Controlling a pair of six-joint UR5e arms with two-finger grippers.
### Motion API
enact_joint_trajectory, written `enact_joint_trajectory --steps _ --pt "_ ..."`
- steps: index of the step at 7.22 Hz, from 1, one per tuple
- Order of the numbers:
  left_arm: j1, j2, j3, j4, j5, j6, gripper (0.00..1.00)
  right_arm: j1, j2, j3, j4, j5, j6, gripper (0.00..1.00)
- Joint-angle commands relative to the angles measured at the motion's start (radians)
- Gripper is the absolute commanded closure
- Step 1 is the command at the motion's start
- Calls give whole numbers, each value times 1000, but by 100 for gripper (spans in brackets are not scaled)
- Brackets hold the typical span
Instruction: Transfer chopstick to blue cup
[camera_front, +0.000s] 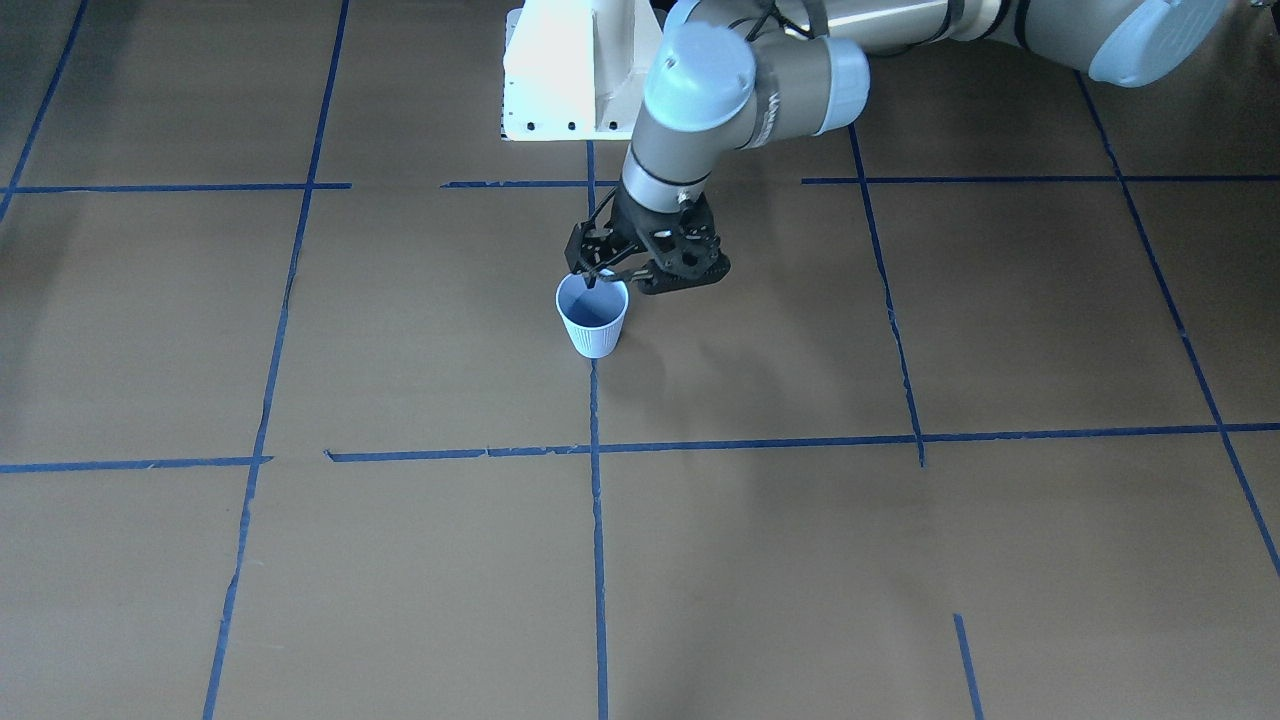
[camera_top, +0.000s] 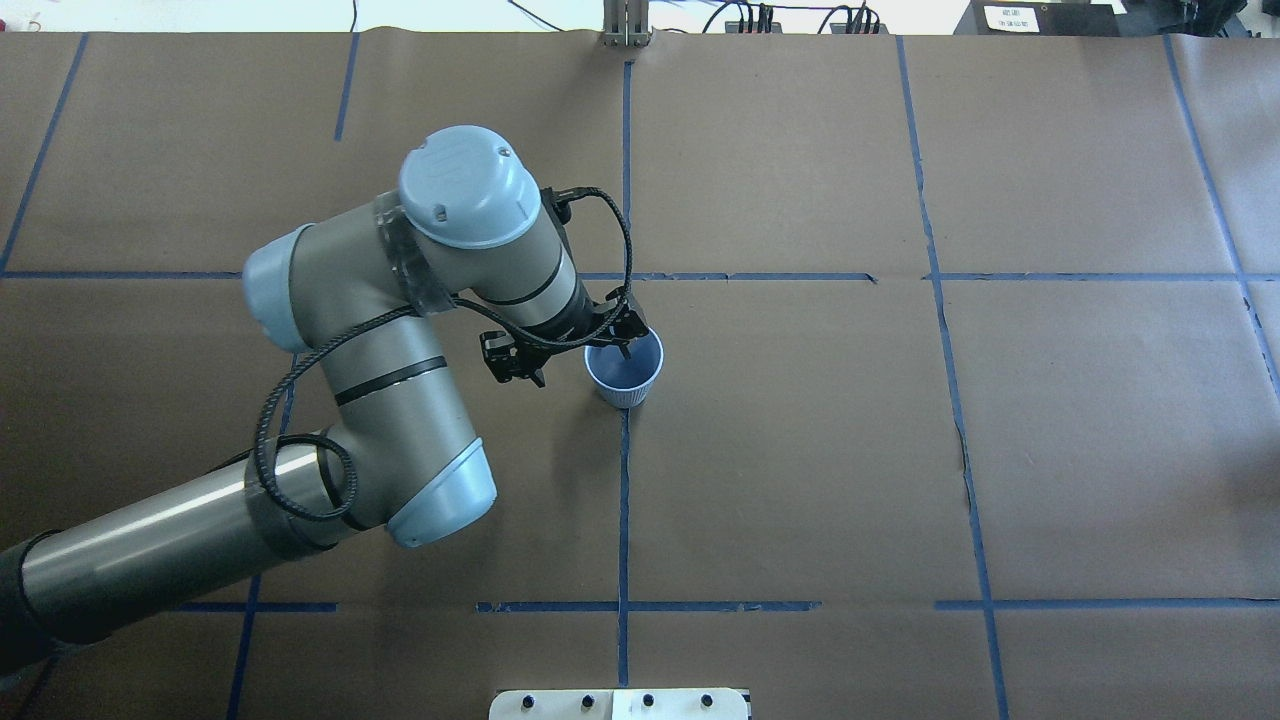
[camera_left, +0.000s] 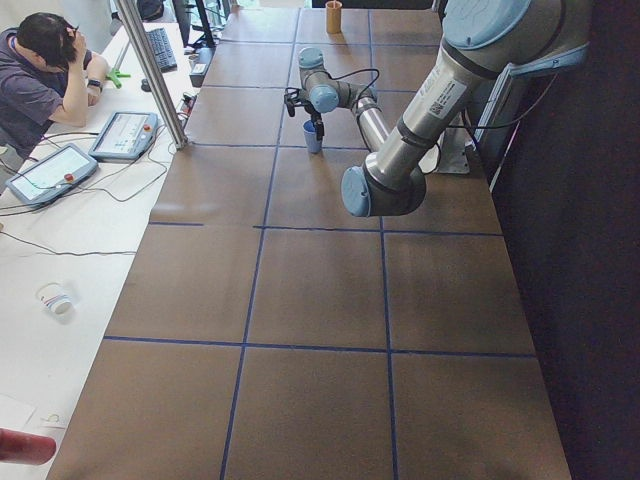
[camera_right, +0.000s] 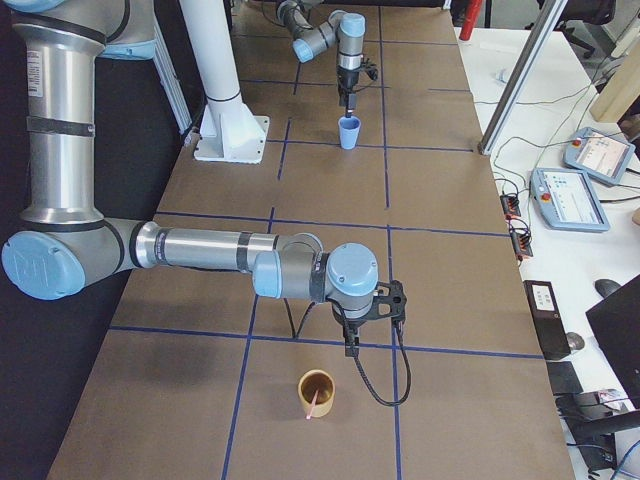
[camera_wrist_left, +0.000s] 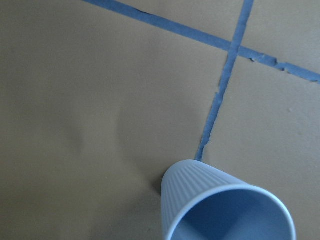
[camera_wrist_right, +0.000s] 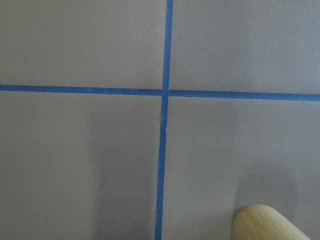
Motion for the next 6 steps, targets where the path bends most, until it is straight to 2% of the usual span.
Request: enact_joint_trajectory --steps 1,2,4,5,6 --pt "-59 100 -221 122 -16 10 0 0 0 47 0 -4 -1 0" --pt "-99 135 -300 182 -17 11 0 0 -8 46 -9 1 -1 0" --pt "-189 210 -439 395 -17 289 0 0 -58 24 -2 -2 -1 0" --pt "-246 233 -472 473 -17 372 0 2 -96 10 41 -8 -12 0" --pt "-254 269 -492 479 -17 401 0 7 -119 -38 161 -22 -15 0"
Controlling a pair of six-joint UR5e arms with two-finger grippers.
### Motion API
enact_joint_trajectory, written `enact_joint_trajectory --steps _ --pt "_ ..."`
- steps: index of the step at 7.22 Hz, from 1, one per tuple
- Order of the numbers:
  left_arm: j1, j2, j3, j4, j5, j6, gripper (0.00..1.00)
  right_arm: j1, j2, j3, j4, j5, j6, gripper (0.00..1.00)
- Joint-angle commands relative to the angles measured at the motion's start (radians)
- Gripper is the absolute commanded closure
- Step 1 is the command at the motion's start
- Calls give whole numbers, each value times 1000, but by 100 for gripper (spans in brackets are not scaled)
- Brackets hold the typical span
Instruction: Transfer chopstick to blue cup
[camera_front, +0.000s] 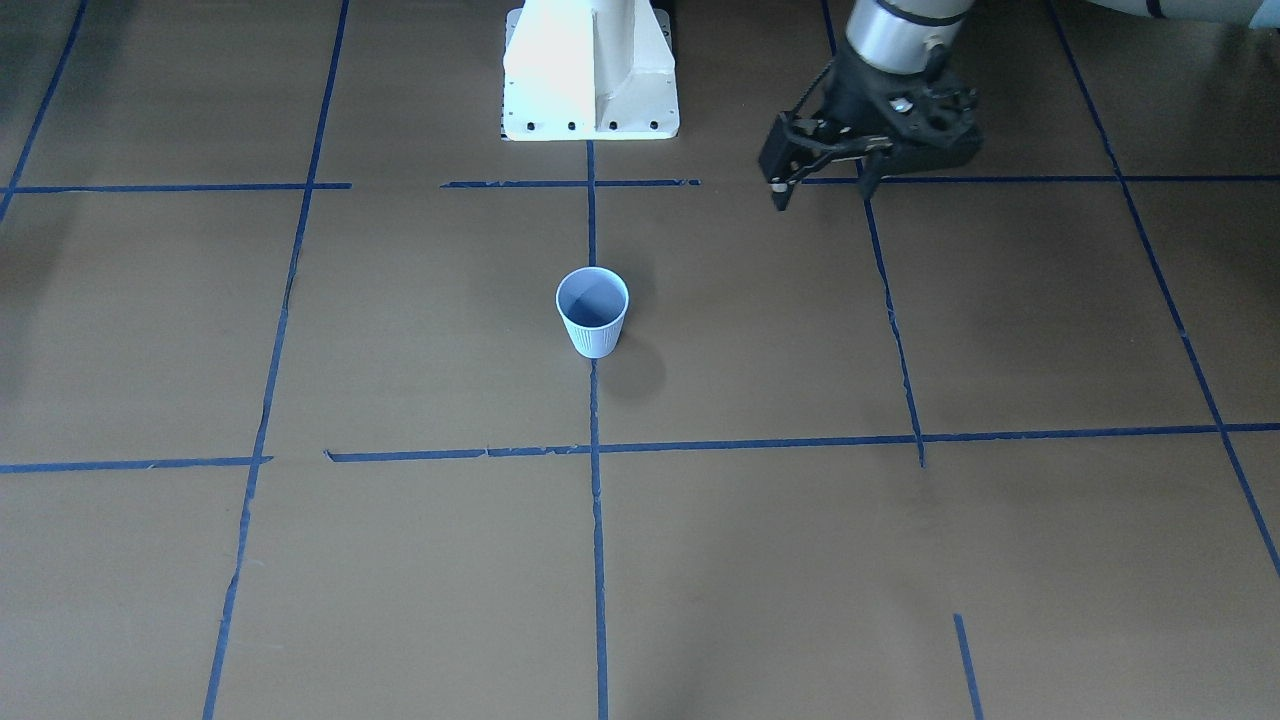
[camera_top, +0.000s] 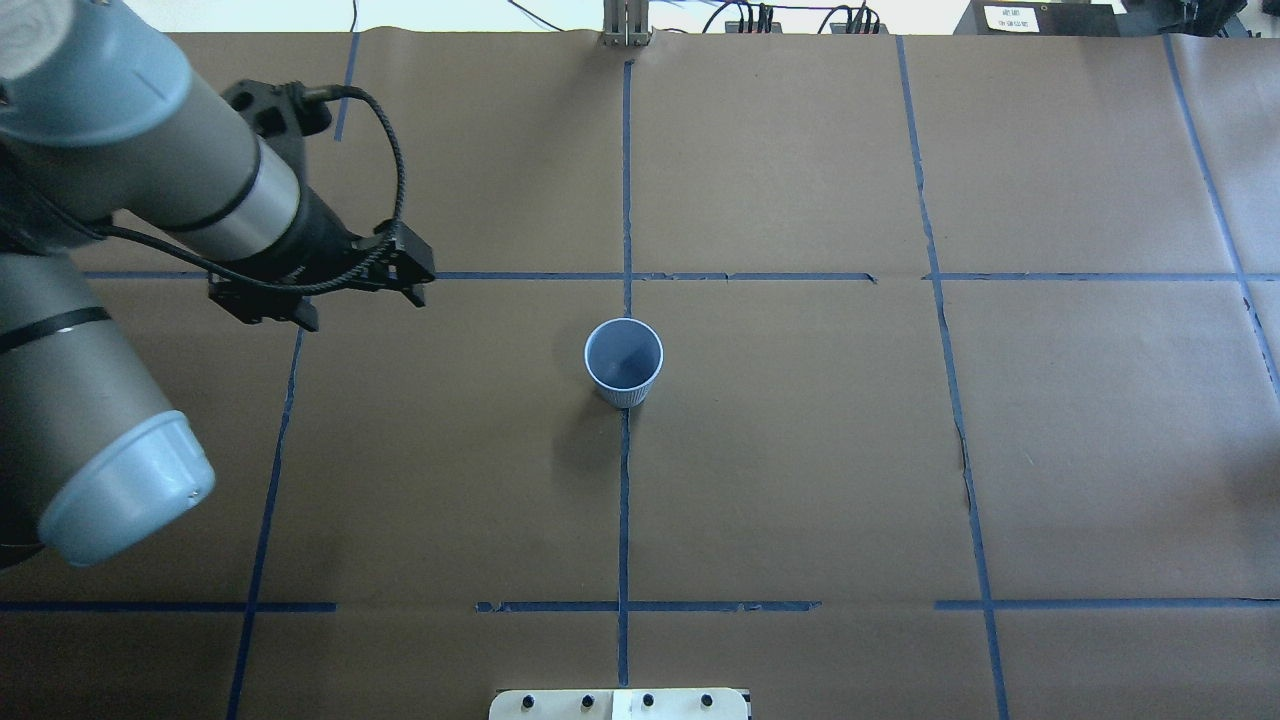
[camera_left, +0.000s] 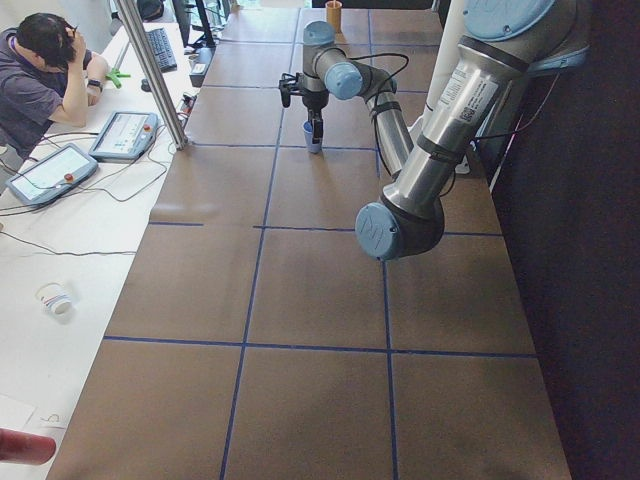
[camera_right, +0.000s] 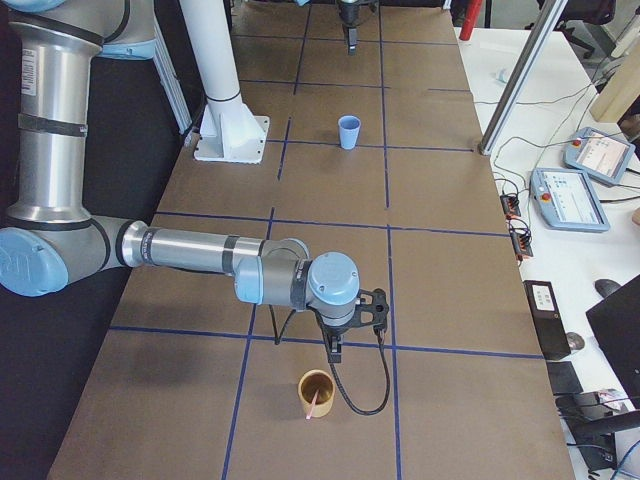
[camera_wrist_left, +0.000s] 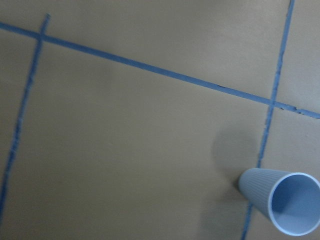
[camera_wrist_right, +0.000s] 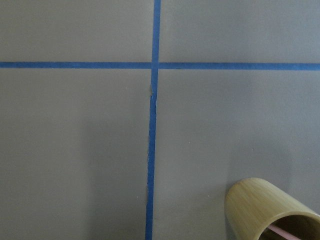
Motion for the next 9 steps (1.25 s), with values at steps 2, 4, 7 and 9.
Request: enact_joint_trajectory --steps 2,4,7,9 --pt "-33 45 -47 50 0 73 0 71 -45 -133 172 -5 -1 0" --pt "-31 45 -45 50 0 73 0 126 -70 -141 175 -5 -3 0" --pt "-30 48 -45 50 0 73 0 125 -3 -167 171 -12 6 0" --pt "-25 54 -44 49 0 71 0 125 30 -196 161 -12 5 0"
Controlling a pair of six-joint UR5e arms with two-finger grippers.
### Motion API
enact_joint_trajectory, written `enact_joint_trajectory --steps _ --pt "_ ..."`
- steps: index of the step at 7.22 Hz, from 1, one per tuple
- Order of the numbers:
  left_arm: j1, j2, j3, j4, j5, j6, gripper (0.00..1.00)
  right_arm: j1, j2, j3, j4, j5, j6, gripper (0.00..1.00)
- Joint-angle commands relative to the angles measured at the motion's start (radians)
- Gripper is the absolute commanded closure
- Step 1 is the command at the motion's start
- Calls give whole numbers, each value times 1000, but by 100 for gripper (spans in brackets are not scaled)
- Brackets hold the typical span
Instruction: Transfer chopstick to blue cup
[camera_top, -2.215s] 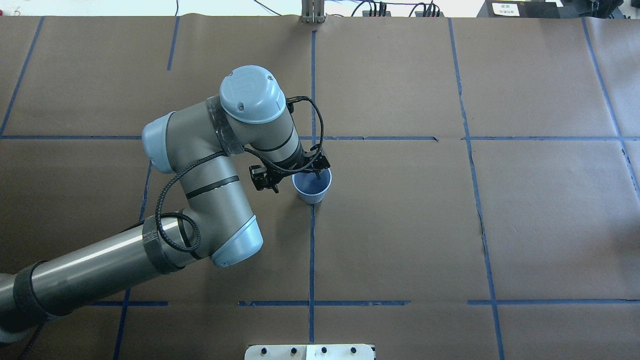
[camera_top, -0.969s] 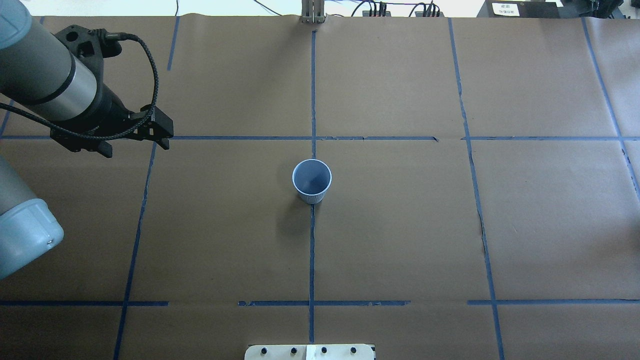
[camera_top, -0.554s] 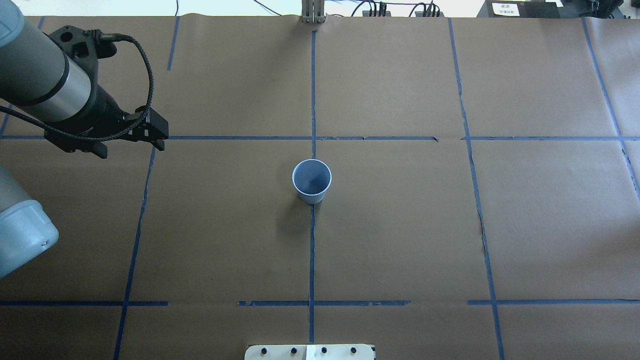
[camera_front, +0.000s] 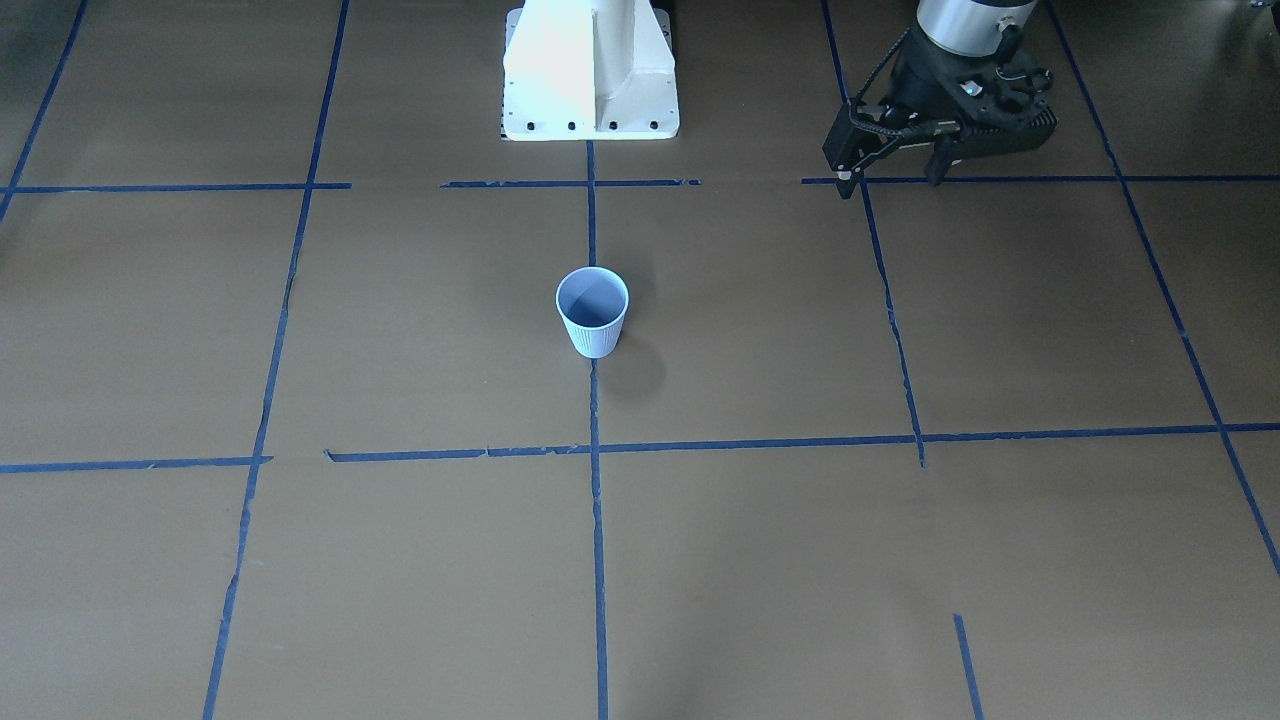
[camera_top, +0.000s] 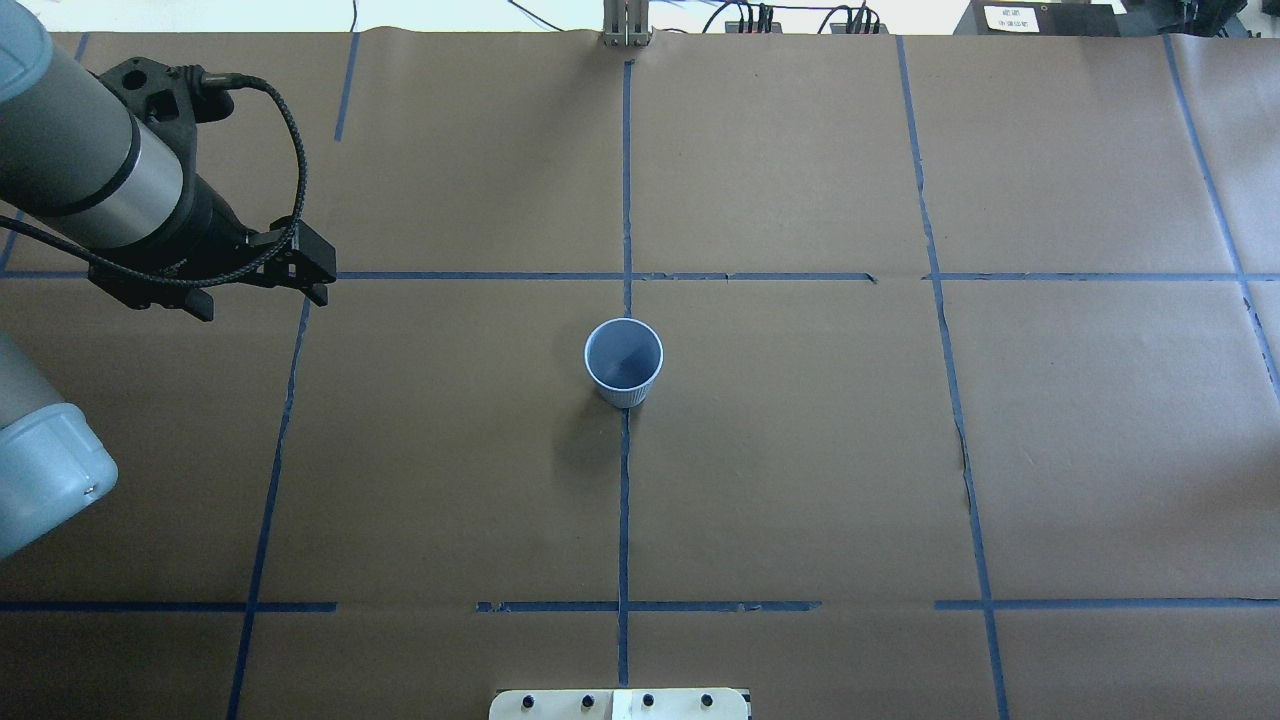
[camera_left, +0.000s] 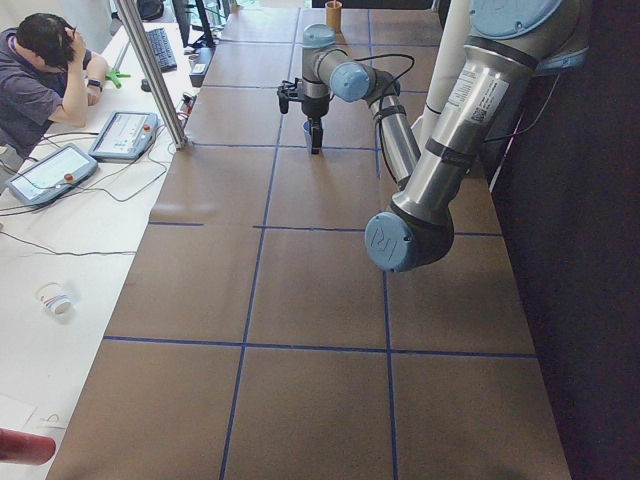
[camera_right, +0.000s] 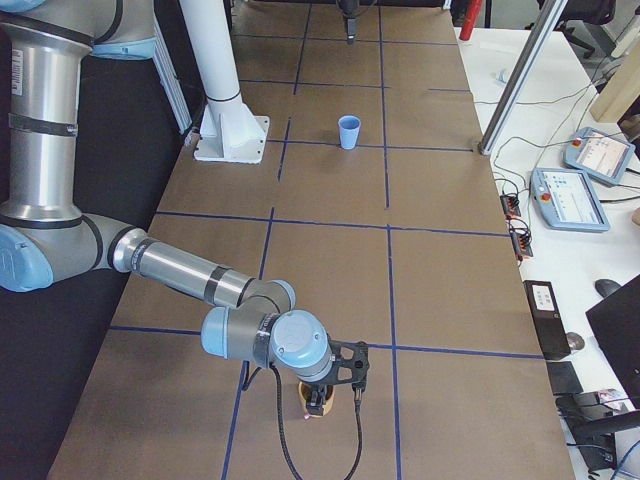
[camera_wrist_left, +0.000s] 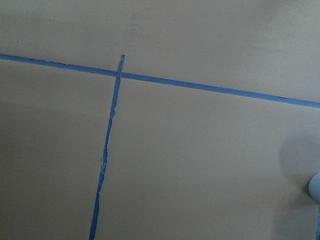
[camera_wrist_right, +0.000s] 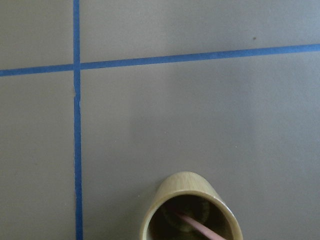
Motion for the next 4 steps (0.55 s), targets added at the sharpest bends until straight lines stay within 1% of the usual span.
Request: enact_joint_trajectory --steps 1,3,4 --pt "2 1 -1 -1 -2 -1 0 0 22 -45 5 -3 -13 0" --pt "3 -1 -2 -1 -2 -5 0 0 16 -46 2 -35 -59 0" --pt "3 -1 -8 -1 -2 -8 0 0 13 -46 0 -69 -85 0"
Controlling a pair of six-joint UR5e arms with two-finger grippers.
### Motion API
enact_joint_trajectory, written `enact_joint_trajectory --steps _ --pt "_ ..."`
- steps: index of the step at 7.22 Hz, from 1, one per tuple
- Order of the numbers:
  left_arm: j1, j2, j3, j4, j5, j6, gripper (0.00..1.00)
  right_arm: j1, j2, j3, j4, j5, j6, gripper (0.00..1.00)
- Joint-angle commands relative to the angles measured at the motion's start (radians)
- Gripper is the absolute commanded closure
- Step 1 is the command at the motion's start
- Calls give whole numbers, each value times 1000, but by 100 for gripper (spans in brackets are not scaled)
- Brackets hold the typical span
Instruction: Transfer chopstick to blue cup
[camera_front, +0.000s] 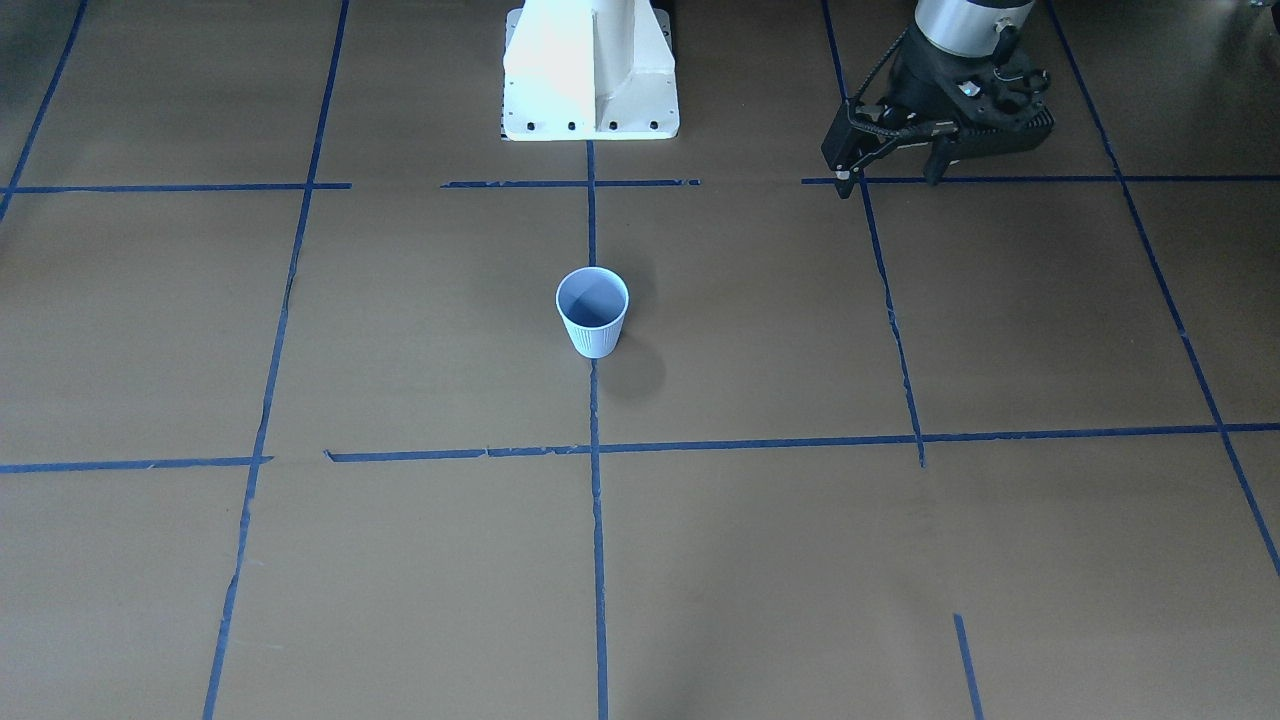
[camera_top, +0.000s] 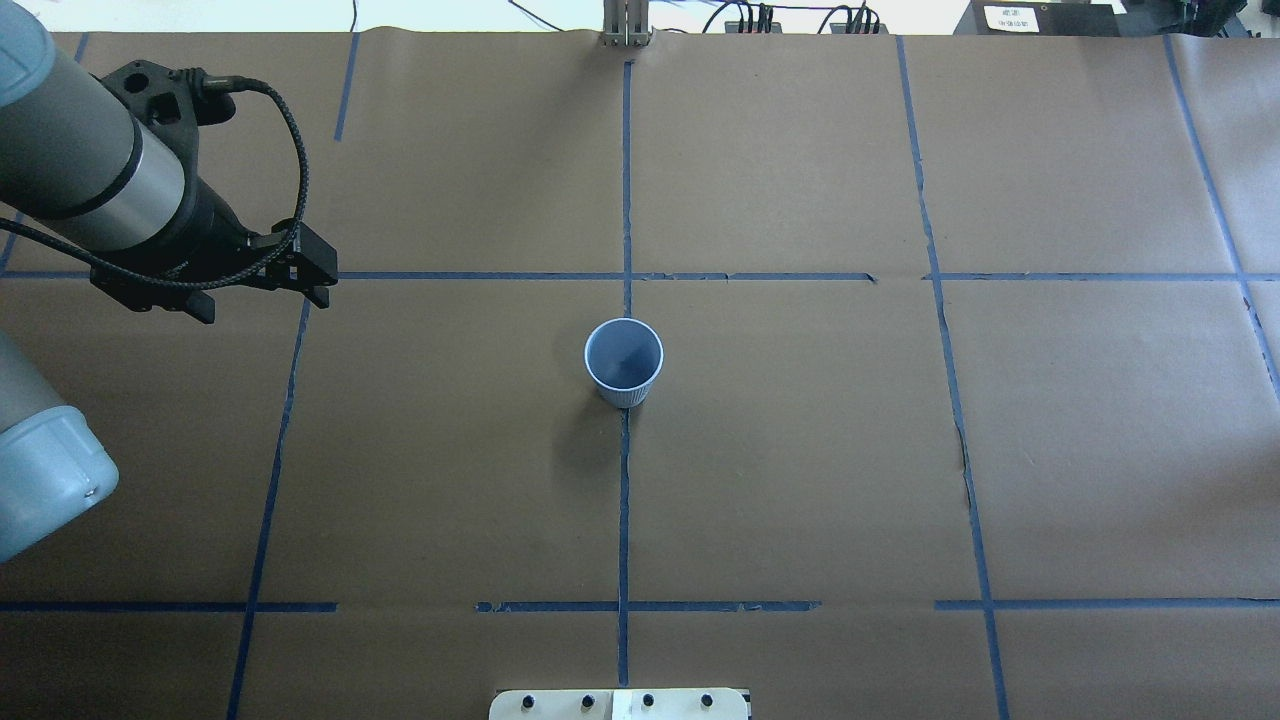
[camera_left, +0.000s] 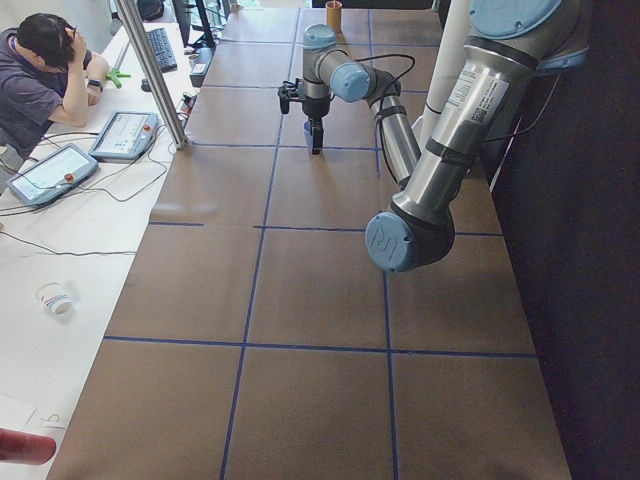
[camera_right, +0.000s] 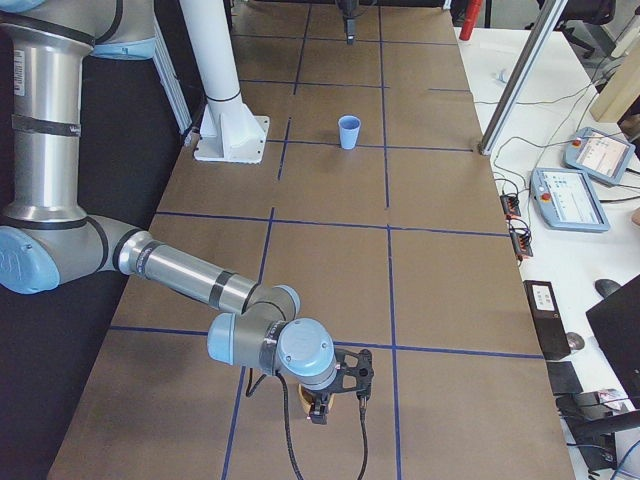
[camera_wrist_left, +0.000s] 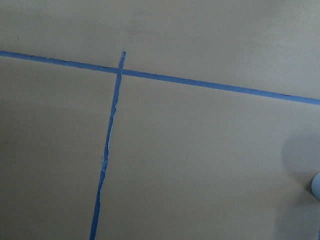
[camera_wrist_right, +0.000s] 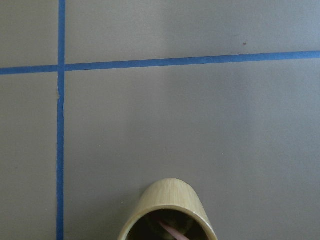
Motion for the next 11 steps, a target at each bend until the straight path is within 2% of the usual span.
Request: enact_joint_trajectory --steps 1,7,11 --pt "0 -1 -7 0 0 -4 0 0 -14 -3 -4 -38 -58 0" --pt "-1 1 -19 -3 -28 -5 0 2 -45 1 -7 -27 -89 1" --pt "-3 1 -31 -3 -28 -5 0 5 -42 18 -8 -23 -88 23"
